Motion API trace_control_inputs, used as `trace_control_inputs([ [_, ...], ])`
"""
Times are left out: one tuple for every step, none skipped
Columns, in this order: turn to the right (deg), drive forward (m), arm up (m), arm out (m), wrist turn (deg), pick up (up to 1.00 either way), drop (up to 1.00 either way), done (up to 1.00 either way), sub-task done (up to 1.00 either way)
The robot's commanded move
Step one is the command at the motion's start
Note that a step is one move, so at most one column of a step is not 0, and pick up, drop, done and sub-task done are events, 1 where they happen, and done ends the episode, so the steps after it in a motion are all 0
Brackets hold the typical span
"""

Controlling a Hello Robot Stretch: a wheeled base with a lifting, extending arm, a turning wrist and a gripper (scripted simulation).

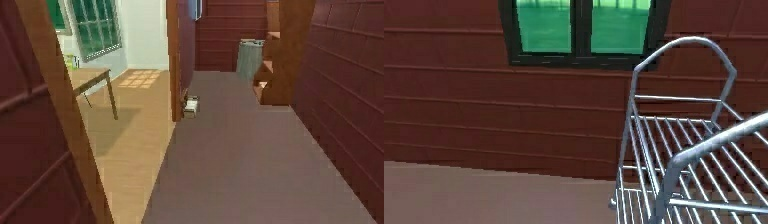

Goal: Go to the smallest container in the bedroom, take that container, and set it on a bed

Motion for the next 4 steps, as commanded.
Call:
trace_control_inputs([
  [0.0,0.8,0.0,0.0,0.0,0.0,0.0,0.0,0.0],
  [-30.0,0.0,0.0,0.0,0.0,0.0,0.0,0.0,0.0],
  [0.0,0.3,0.0,0.0,0.0,0.0,0.0,0.0,0.0],
  [-45.0,0.0,0.0,0.0,0.0,0.0,0.0,0.0,0.0],
])
